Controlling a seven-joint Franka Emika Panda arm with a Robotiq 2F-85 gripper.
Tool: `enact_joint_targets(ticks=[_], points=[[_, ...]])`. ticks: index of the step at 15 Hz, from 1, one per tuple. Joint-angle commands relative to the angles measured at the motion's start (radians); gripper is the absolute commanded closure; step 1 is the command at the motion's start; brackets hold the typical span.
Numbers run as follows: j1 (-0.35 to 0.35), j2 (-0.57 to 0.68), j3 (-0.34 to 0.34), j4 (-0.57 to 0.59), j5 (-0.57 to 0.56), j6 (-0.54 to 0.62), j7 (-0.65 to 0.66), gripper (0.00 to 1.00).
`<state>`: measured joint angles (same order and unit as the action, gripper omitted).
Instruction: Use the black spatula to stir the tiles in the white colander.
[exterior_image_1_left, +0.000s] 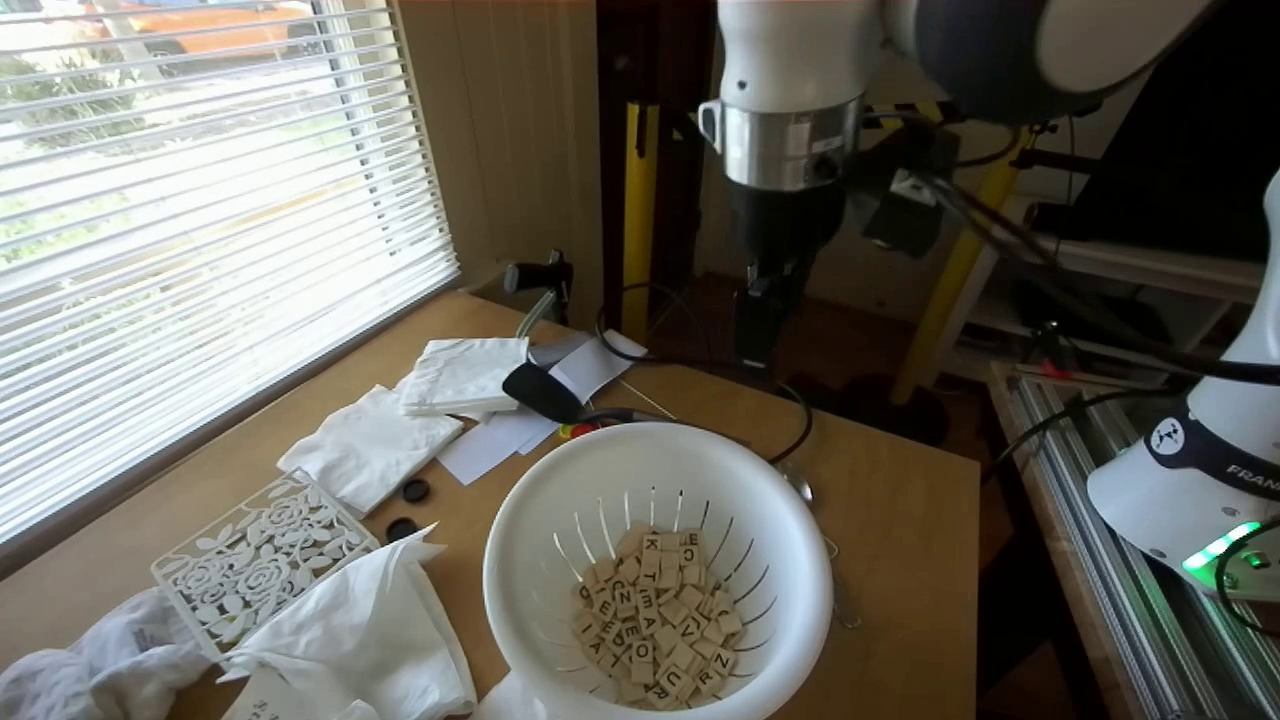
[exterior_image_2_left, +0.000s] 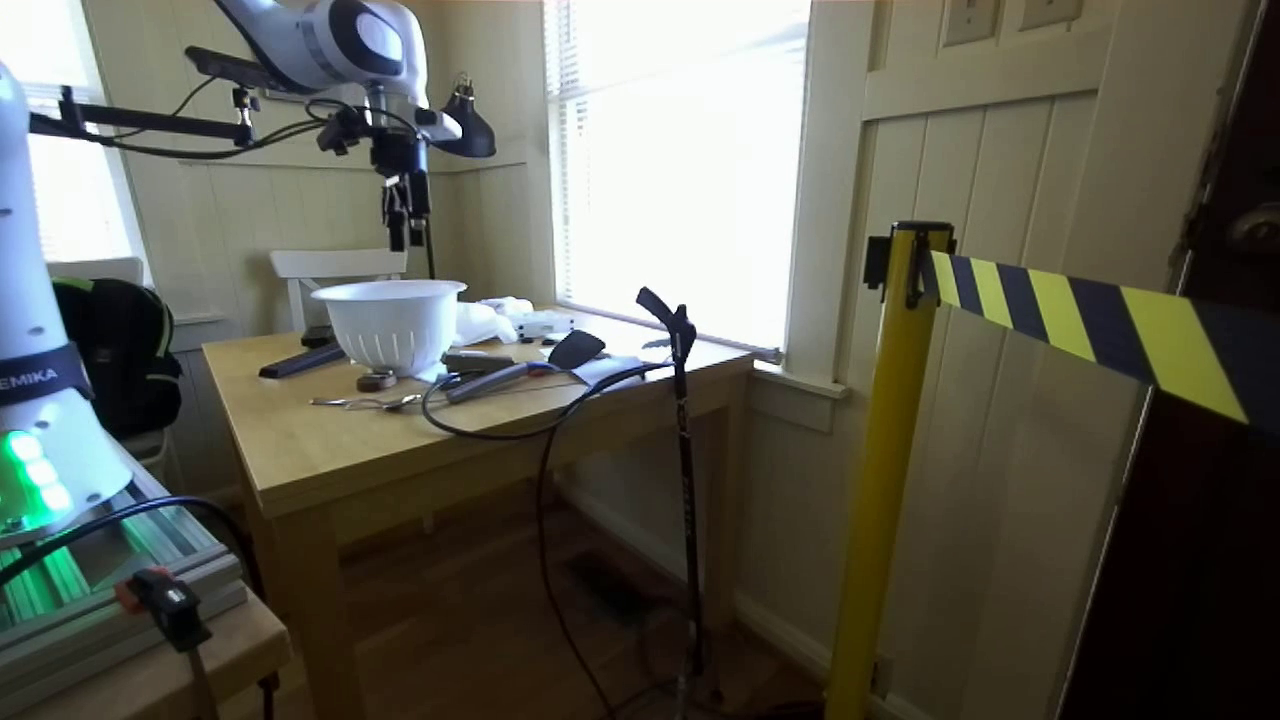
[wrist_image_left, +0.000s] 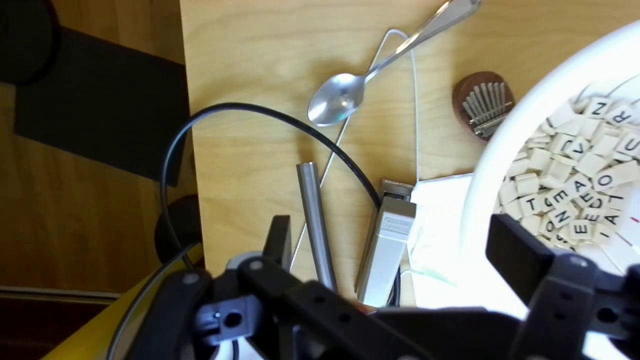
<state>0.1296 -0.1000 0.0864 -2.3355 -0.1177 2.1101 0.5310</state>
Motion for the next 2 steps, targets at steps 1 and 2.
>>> enact_joint_targets(ticks=[1,2], points=[[-0.013,-0.045,0.039,-0.009,0.001,-0.024,0.048,0.0],[-0.009,-0.08,0.054,-0.021,0.002,-0.038,0.077,0.0]])
